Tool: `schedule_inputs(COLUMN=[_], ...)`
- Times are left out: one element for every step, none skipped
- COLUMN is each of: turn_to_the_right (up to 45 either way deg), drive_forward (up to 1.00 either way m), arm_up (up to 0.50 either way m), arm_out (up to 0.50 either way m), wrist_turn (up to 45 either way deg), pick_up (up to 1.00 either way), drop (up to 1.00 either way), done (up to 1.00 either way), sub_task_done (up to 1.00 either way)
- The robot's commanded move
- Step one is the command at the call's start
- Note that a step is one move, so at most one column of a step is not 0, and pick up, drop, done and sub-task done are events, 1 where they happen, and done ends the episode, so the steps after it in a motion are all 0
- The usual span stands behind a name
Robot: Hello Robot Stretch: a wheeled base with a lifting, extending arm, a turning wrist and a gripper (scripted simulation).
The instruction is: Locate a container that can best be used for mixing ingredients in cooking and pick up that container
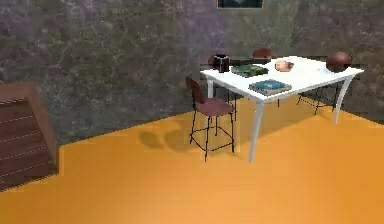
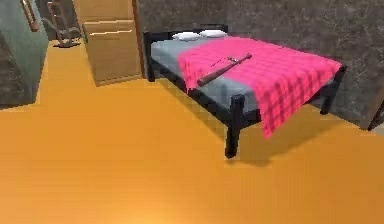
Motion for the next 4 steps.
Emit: schedule_inputs(turn_to_the_right=[45.0, 0.0, 0.0, -45.0], drive_forward=[0.00, 1.00, 1.00, 0.00], arm_up=[0.00, 0.00, 0.00, 0.00], arm_out=[0.00, 0.00, 0.00, 0.00], wrist_turn=[0.0, 0.0, 0.0, 0.0], pick_up=[0.00, 0.00, 0.00, 0.00], drop=[0.00, 0.00, 0.00, 0.00], done=[0.00, 0.00, 0.00, 0.00], sub_task_done=[0.00, 0.00, 0.00, 0.00])
